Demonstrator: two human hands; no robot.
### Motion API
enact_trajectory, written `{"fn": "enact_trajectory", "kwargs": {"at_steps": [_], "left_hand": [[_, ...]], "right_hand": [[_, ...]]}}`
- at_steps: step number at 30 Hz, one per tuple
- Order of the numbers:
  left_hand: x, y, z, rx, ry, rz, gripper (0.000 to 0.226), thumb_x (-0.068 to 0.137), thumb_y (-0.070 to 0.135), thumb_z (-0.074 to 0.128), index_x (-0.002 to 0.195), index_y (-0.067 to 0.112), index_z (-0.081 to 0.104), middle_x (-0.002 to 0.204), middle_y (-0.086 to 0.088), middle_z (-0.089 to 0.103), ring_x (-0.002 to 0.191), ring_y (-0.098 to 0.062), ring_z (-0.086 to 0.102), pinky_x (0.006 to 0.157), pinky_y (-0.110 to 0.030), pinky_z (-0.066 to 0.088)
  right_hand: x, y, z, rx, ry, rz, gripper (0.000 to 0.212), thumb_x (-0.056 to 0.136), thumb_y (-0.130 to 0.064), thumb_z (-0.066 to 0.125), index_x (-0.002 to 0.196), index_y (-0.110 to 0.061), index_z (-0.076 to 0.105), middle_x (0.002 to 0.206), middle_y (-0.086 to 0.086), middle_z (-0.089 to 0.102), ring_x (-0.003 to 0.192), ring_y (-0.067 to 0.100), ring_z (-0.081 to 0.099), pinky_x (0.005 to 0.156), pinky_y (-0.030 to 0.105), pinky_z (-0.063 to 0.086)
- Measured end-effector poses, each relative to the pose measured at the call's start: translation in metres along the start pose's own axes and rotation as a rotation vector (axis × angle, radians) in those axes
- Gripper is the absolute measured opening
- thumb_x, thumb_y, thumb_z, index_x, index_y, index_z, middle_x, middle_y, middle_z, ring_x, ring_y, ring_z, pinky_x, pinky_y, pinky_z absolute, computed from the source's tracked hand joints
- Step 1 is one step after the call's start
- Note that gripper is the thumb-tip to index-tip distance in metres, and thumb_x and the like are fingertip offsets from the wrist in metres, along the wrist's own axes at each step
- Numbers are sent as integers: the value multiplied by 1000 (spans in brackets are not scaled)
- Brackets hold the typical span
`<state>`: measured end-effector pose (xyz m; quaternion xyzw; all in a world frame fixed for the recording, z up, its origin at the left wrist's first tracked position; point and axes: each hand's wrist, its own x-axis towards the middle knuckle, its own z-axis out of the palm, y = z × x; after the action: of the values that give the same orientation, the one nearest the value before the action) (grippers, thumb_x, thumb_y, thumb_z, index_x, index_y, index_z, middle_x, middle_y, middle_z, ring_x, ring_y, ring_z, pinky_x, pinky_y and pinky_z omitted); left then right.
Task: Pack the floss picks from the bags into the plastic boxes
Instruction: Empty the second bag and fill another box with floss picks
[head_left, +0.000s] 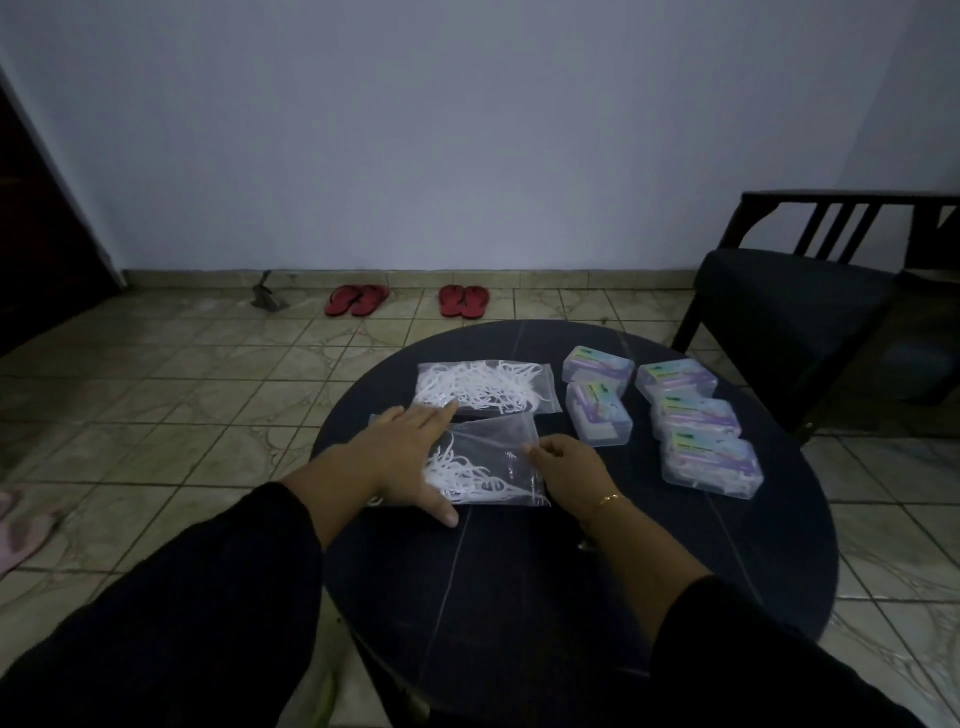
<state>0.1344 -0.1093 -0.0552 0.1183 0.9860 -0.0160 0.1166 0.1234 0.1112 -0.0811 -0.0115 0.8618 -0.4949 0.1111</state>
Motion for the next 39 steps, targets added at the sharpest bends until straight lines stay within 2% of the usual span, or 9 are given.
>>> {"fn": "enact_trajectory", "kwargs": {"at_steps": [6,11,16,19,23,29,33,37,39], "left_hand": [[-11,0,6,-78,118,-65,130,55,77,69,152,18,4,154,-3,21,140,-24,20,116,-37,18],[-18,2,-17,147,238,36,107,62,70,69,146,21,26,133,2,40,120,-16,38,101,-27,28],[-25,13,-59,432,300,157,82,67,70,61,132,23,43,123,4,46,108,-14,44,90,-27,34],[-31,25,-84,548,335,223,76,68,69,61,127,23,46,119,5,48,105,-13,45,88,-27,38],[-39,43,-107,674,345,273,78,67,68,64,128,24,44,121,5,47,109,-15,45,88,-29,33],[-46,56,-119,866,292,261,93,63,74,64,134,23,33,128,3,40,114,-17,41,92,-31,35],[-49,53,-122,911,270,228,99,60,76,65,135,22,28,128,1,37,113,-19,39,93,-33,36],[-51,47,-124,951,294,200,98,63,75,63,134,21,25,127,-1,35,111,-20,37,91,-33,34],[-51,46,-124,961,306,200,96,64,74,64,133,20,24,124,-2,35,109,-20,37,89,-33,34]], "right_hand": [[-9,-1,-5,316,10,0,14,92,-22,59,89,-10,66,88,7,65,75,14,55,66,23,48],[-19,5,-12,376,-31,1,14,91,-23,61,87,-13,69,96,14,69,83,21,59,82,34,52],[-29,9,-23,418,-103,-19,8,90,-11,59,94,-15,64,94,1,68,87,14,60,70,22,44],[-29,20,-22,240,-116,-34,38,80,-7,66,112,-23,55,118,3,60,111,18,56,89,30,48],[-35,23,-21,-313,-44,-84,63,77,-38,73,133,-33,45,135,-4,46,129,22,36,107,44,32],[-41,19,-16,-406,-4,-133,15,88,-41,61,98,-33,68,118,-10,54,120,20,38,95,38,32],[-39,21,-17,-410,26,-115,13,90,-38,59,99,-35,68,119,-11,55,120,19,38,94,36,32],[-40,17,-16,-428,21,-109,62,80,-45,68,135,-35,41,142,-8,38,132,20,29,104,39,26],[-38,14,-12,-460,-3,-118,72,78,-50,68,140,-34,34,147,-7,32,135,20,25,106,40,24]]}}
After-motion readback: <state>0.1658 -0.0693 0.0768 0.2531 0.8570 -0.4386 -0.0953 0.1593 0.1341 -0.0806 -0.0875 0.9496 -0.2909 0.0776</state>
